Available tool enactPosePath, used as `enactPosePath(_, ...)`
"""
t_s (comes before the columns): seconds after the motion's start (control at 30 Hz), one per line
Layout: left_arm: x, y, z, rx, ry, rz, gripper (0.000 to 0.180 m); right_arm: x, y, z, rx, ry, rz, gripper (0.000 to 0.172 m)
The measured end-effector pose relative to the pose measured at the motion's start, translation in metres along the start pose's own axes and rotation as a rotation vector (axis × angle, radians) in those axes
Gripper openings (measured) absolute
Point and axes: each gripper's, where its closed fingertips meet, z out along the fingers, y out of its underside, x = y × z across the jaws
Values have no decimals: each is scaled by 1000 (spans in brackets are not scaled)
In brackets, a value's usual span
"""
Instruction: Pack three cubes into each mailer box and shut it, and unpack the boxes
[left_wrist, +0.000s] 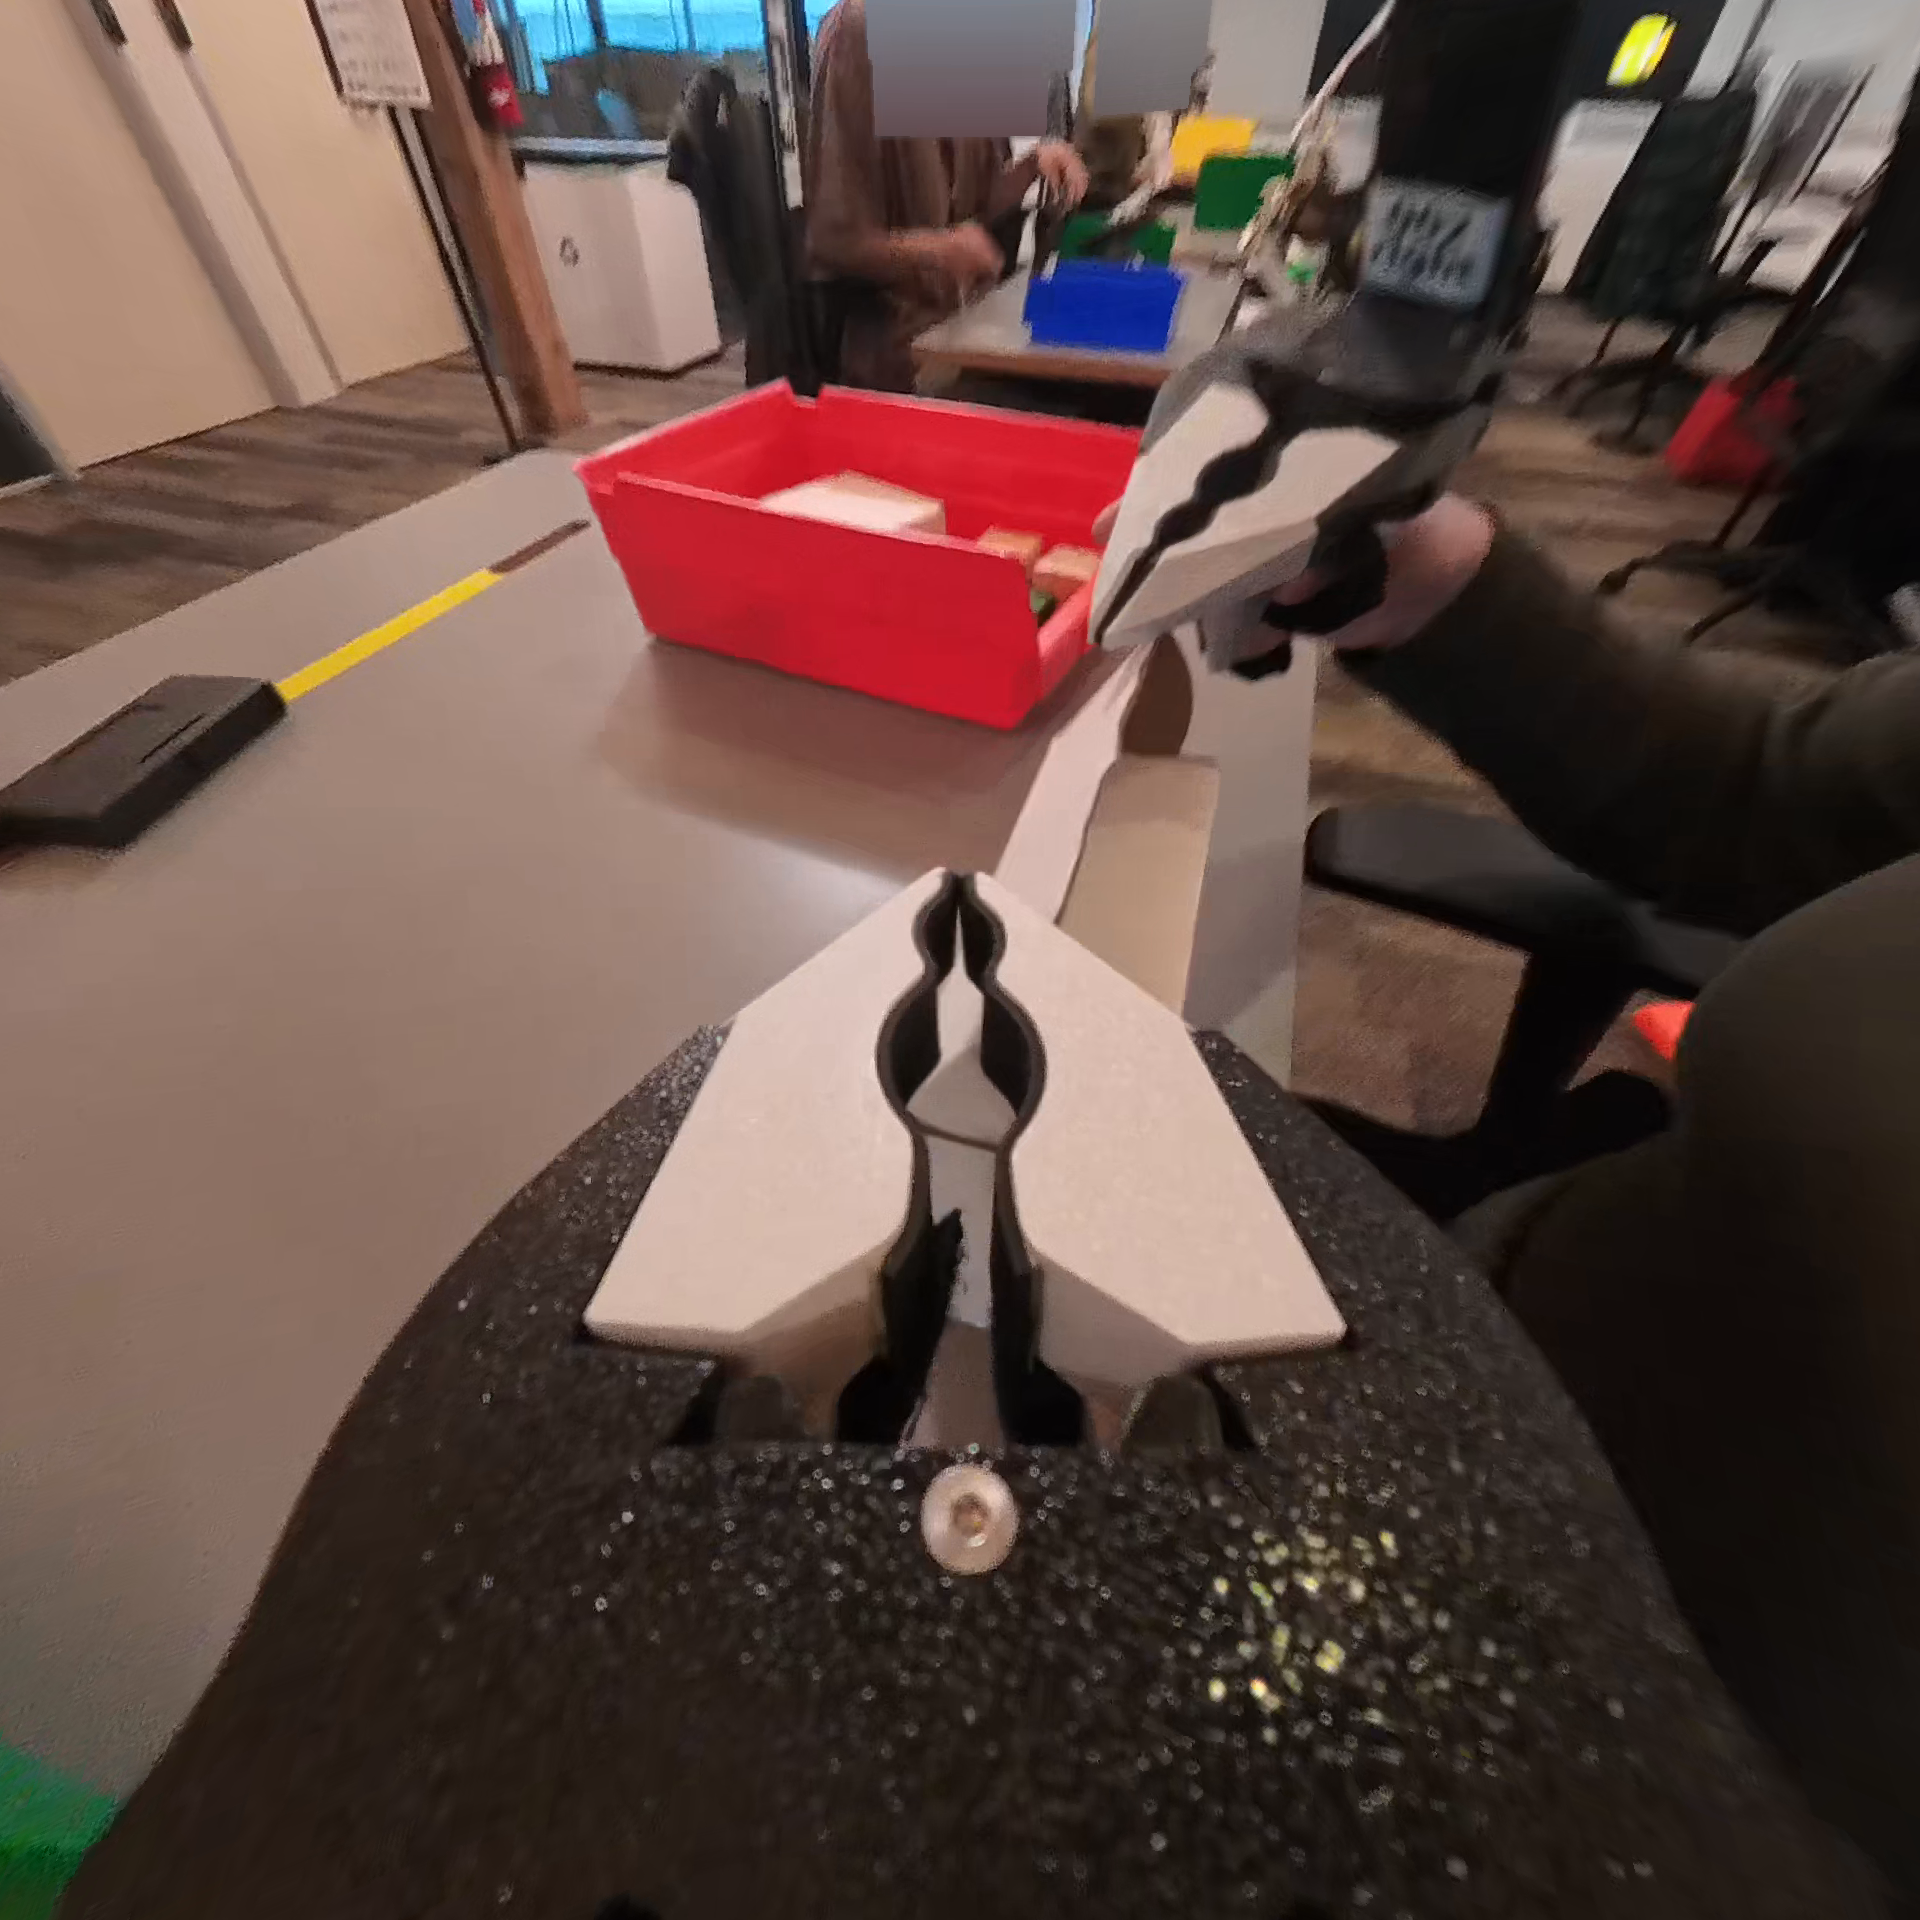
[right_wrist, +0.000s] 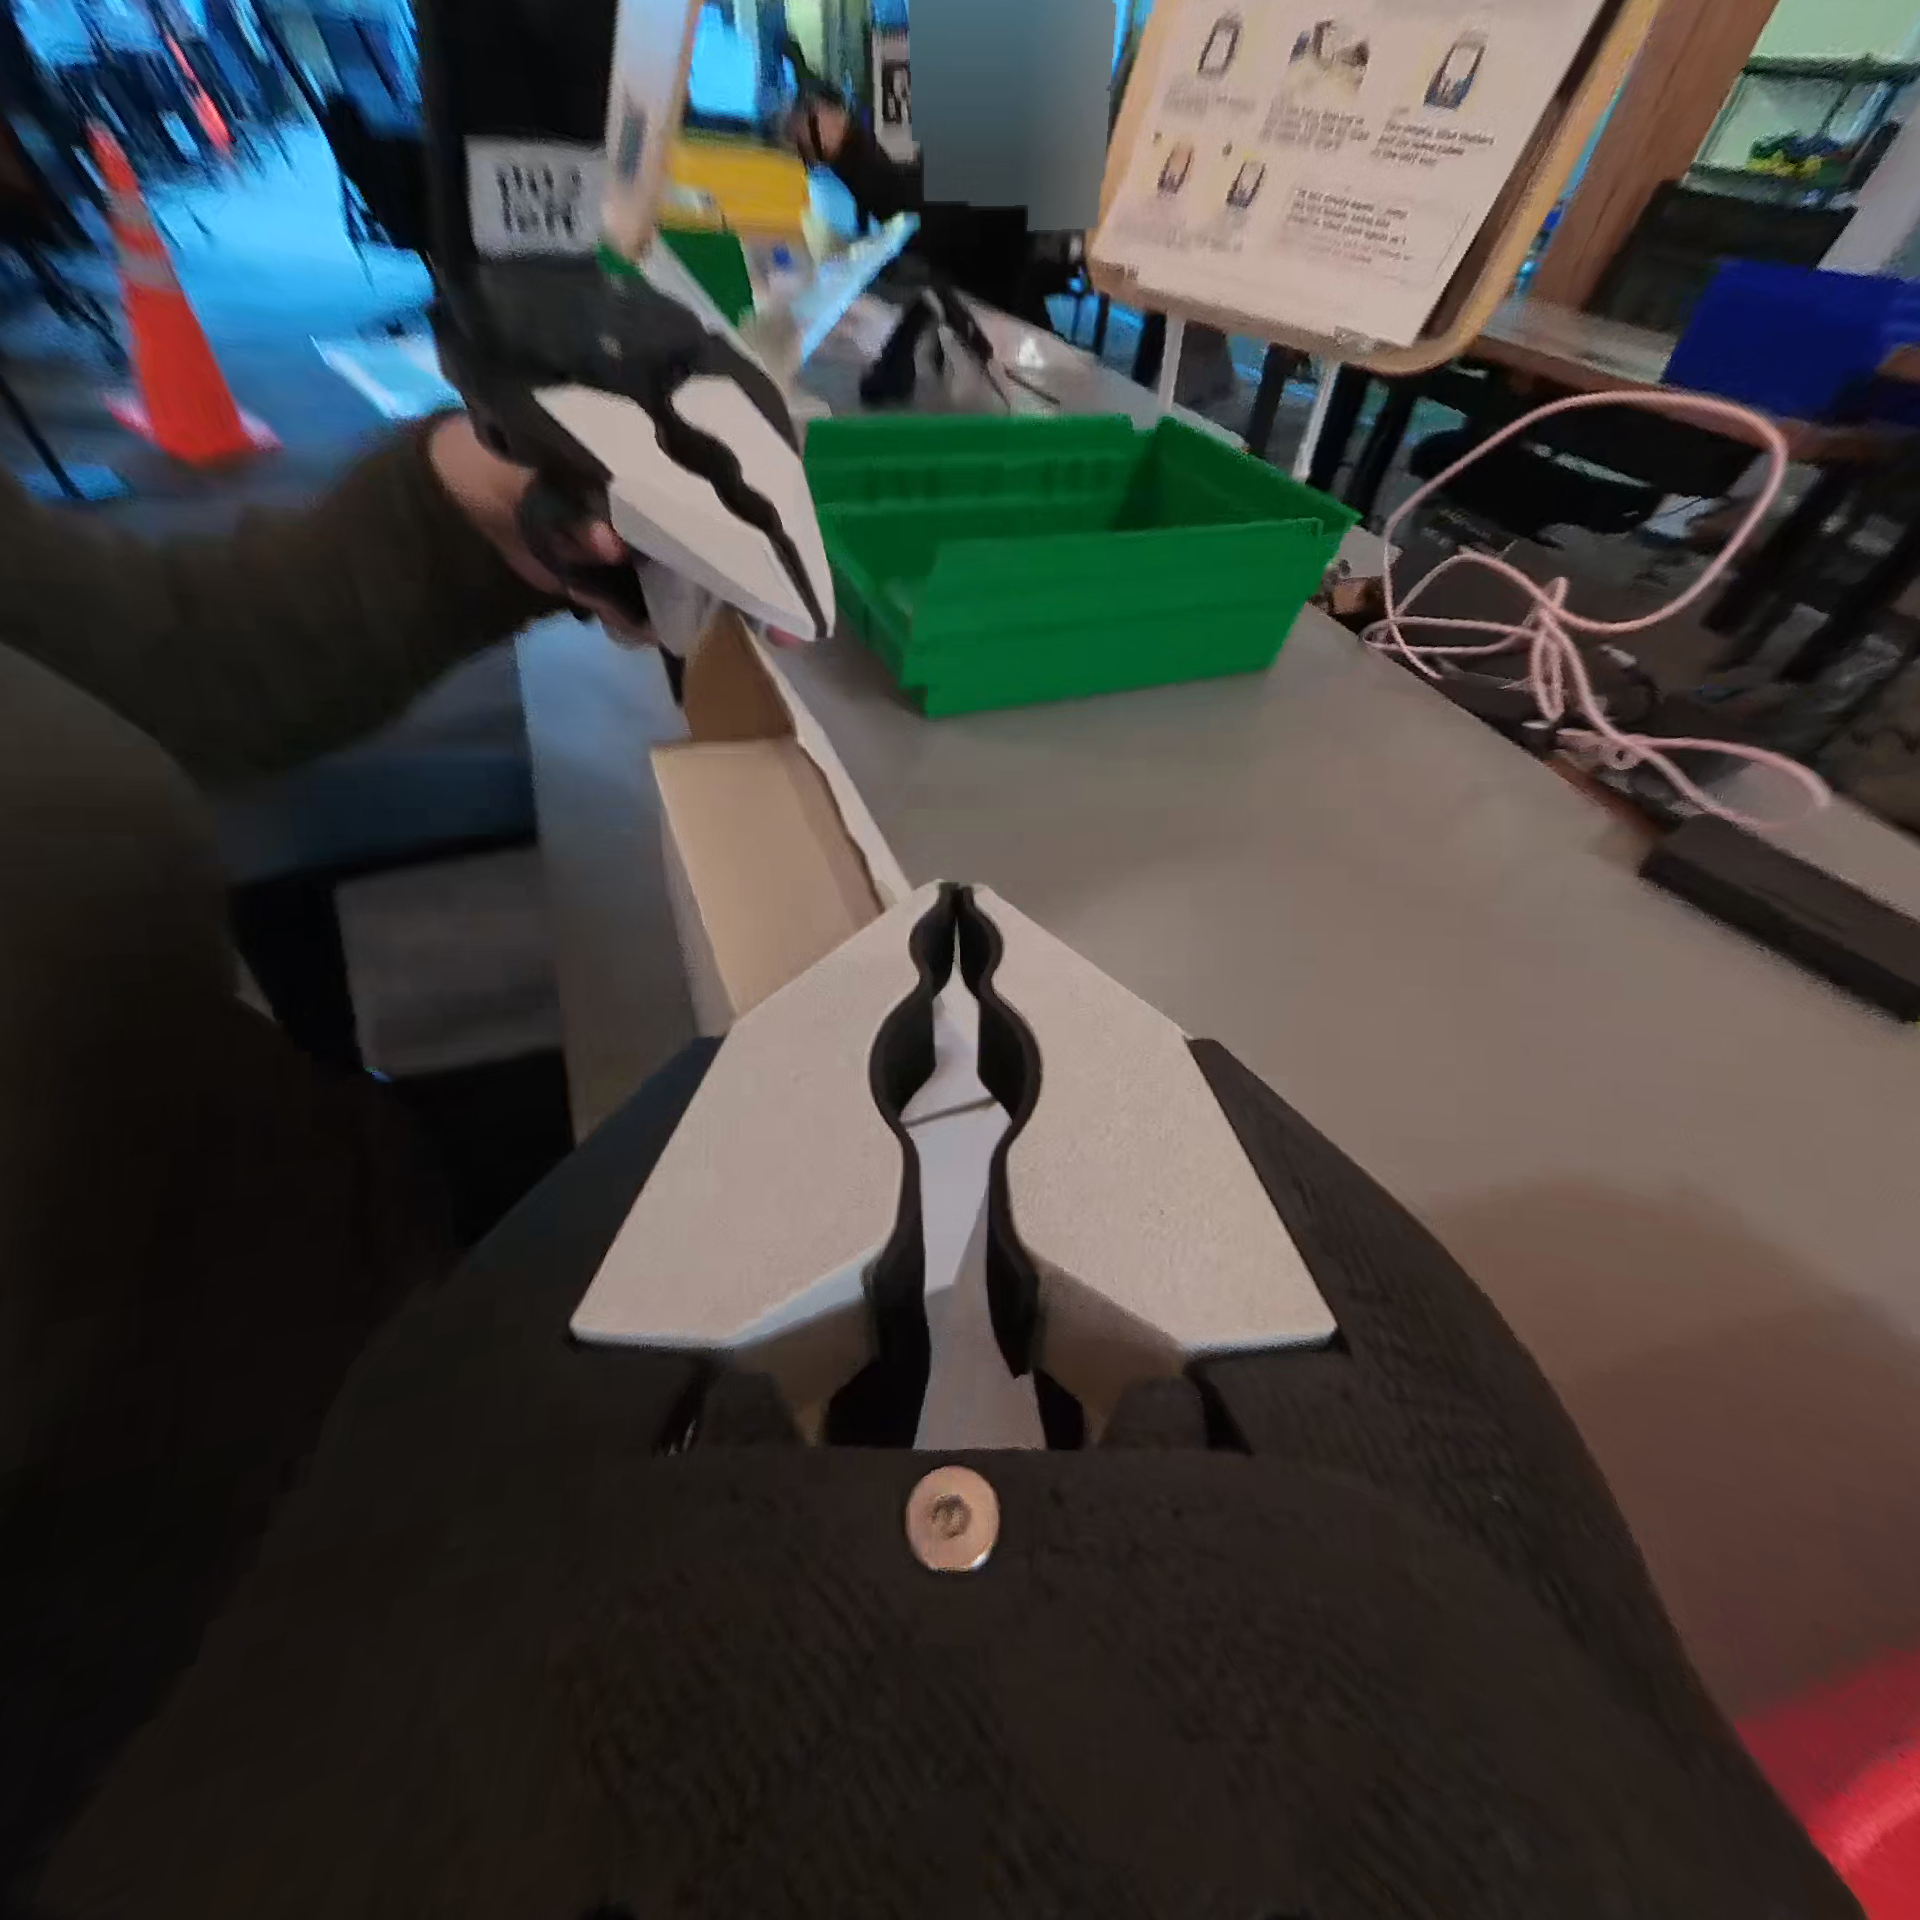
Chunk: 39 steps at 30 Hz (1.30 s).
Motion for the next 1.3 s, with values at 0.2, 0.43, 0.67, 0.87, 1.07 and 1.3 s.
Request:
enactPosePath(0.2,12,23,7,-62,-84,101,0,-20,19,3,-97,74,-183,0)
enactPosePath(0.43,15,36,10,-5,-63,14,0,-27,36,6,-76,79,-147,0)
enactPosePath(0.67,15,37,12,70,-49,-24,0,-28,37,6,-52,162,-186,0)
enactPosePath(0.87,17,27,12,83,-104,226,0,-22,34,4,-132,224,-278,0)
enactPosePath(1.07,-8,-53,-36,567,-412,418,0,-39,-14,17,-104,159,-402,57)
enactPosePath(1.3,-49,-25,-43,604,-635,528,0,-47,40,68,-652,-111,-513,100)
